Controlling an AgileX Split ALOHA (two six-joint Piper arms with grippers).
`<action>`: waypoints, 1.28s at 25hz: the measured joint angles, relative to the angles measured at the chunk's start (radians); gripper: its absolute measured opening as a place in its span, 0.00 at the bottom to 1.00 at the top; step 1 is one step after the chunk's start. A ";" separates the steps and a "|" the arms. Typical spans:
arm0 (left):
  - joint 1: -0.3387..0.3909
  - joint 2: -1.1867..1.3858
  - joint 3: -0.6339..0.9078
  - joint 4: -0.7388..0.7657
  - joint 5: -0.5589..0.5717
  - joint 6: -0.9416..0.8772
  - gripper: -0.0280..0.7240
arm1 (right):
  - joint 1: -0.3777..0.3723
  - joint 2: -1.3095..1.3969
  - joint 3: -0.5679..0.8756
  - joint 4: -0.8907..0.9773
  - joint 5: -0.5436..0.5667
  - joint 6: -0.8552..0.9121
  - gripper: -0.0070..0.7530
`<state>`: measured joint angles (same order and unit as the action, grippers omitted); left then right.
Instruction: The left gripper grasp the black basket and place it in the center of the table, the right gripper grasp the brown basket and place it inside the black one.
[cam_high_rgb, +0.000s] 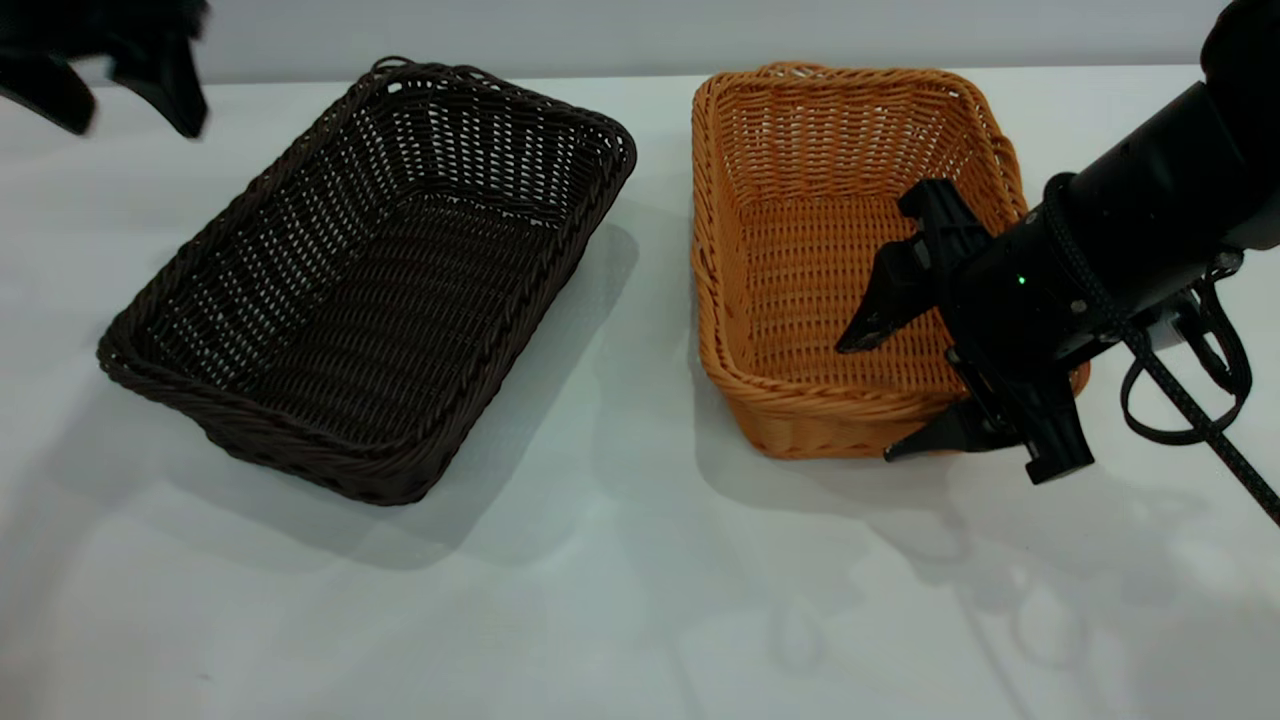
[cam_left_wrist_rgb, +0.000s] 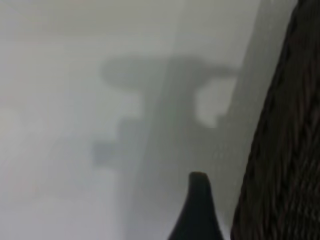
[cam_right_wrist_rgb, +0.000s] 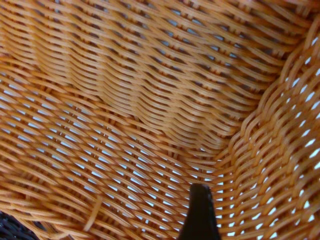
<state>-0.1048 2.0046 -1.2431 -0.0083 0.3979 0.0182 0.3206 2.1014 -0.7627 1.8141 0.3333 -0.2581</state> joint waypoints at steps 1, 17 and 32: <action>-0.009 0.036 -0.023 -0.009 0.001 0.020 0.76 | 0.000 0.000 0.000 0.000 0.000 -0.009 0.67; -0.056 0.324 -0.124 -0.061 -0.027 0.108 0.52 | 0.000 0.032 -0.001 0.005 -0.014 -0.039 0.48; -0.057 0.324 -0.140 -0.025 -0.035 0.180 0.15 | -0.109 0.013 -0.077 -0.025 0.057 -0.060 0.09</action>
<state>-0.1622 2.3285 -1.3830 -0.0333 0.3624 0.1977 0.2119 2.1139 -0.8399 1.7889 0.3906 -0.3181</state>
